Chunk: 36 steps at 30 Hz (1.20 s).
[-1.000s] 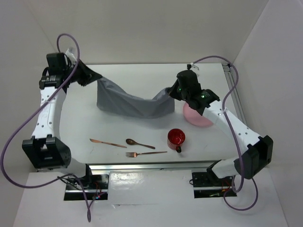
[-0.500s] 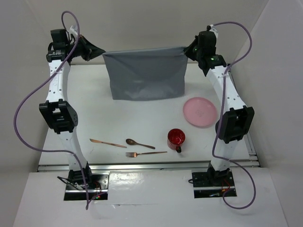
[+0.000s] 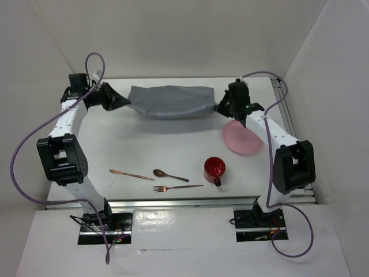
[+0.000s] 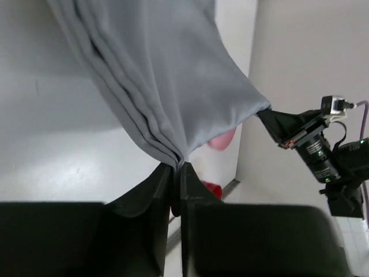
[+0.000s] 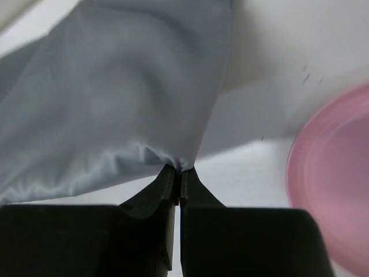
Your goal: Set the dinner table for one person
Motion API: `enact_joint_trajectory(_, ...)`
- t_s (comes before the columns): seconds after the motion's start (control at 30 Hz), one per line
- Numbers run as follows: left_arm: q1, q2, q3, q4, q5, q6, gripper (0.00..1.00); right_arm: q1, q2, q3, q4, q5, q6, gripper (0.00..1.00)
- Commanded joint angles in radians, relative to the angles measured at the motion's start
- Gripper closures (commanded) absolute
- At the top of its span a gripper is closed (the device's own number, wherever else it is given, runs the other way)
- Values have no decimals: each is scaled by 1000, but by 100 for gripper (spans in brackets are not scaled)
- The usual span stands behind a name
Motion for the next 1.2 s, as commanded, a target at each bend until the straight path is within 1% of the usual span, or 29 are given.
enact_joint_trajectory(0.0,20,-70,-163,-68,-20,142,75,55,-113,-168,61,-45,28,93)
enact_joint_trajectory(0.03,29,-70,-187,-103,-29,181,61,64,-126,-204,62,-57,28,83)
enact_joint_trajectory(0.07,38,-61,-210,-125,-29,193,57,75,-136,-233,62,-57,28,68)
enact_joint_trajectory(0.1,48,-61,-242,-165,-38,193,56,95,-159,-278,31,-45,28,42)
enact_joint_trajectory(0.17,63,-80,-265,-176,-62,204,56,113,-189,-303,-4,5,28,31)
enact_joint_trajectory(0.2,74,-96,-265,-176,-82,204,56,114,-205,-312,-18,19,28,28)
enact_joint_trajectory(0.23,74,-122,-246,-203,-133,204,56,114,-240,-312,-39,33,19,24)
enact_joint_trajectory(0.27,74,-131,-227,-216,-159,204,52,114,-255,-312,-40,56,19,24)
enact_joint_trajectory(0.3,74,-131,-178,-235,-190,204,52,114,-265,-312,-53,65,7,24)
enact_joint_trajectory(0.33,74,-143,-155,-257,-258,204,52,114,-274,-297,-54,76,7,24)
enact_joint_trajectory(0.37,63,-166,-140,-266,-283,204,52,114,-275,-284,-64,76,-2,25)
enact_joint_trajectory(0.4,63,-177,-130,-256,-300,204,53,114,-275,-254,-64,87,-12,27)
enact_joint_trajectory(0.43,39,-177,-121,-245,-322,204,55,114,-243,-237,-64,87,-12,30)
enact_joint_trajectory(0.47,28,-177,-112,-245,-322,222,61,114,-224,-219,-64,69,-25,41)
enact_joint_trajectory(0.53,-22,-150,-91,-245,-337,242,88,126,-177,-163,-64,17,-39,57)
enact_joint_trajectory(0.57,-44,-131,-80,-265,-346,268,100,138,-114,-140,-64,1,-50,68)
enact_joint_trajectory(0.6,-70,-92,-63,-281,-357,285,100,150,-79,-87,-84,-28,-50,87)
enact_joint_trajectory(0.63,-124,-72,-63,-291,-410,296,100,150,-7,-62,-105,-46,-50,94)
enact_joint_trajectory(0.67,-147,-53,-52,-291,-440,310,100,150,26,-39,-116,-69,-61,100)
enact_joint_trajectory(0.73,-194,-25,-52,-289,-499,310,100,161,83,15,-138,-115,-61,100)
enact_joint_trajectory(0.8,-204,-15,-52,-256,-555,301,100,172,129,26,-156,-115,-61,100)
enact_joint_trajectory(0.83,-219,2,-16,-240,-572,301,92,181,129,35,-156,-115,-61,100)
enact_joint_trajectory(0.87,-240,40,18,-240,-625,301,79,181,129,26,-156,-115,-61,100)
enact_joint_trajectory(0.9,-251,70,66,-254,-647,311,65,181,129,26,-156,-115,-61,100)
enact_joint_trajectory(0.93,-261,102,118,-274,-667,311,61,181,129,26,-156,-115,-61,97)
enact_joint_trajectory(0.97,-270,135,231,-297,-685,311,57,181,120,16,-156,-115,-61,95)
enact_joint_trajectory(1.0,-280,200,280,-329,-714,302,57,181,111,16,-165,-115,-61,90)
enact_joint_trajectory(1.1,-271,281,429,-340,-728,261,55,181,89,6,-178,-105,-61,77)
enact_joint_trajectory(1.17,-261,364,523,-352,-728,246,55,181,78,6,-178,-85,-61,71)
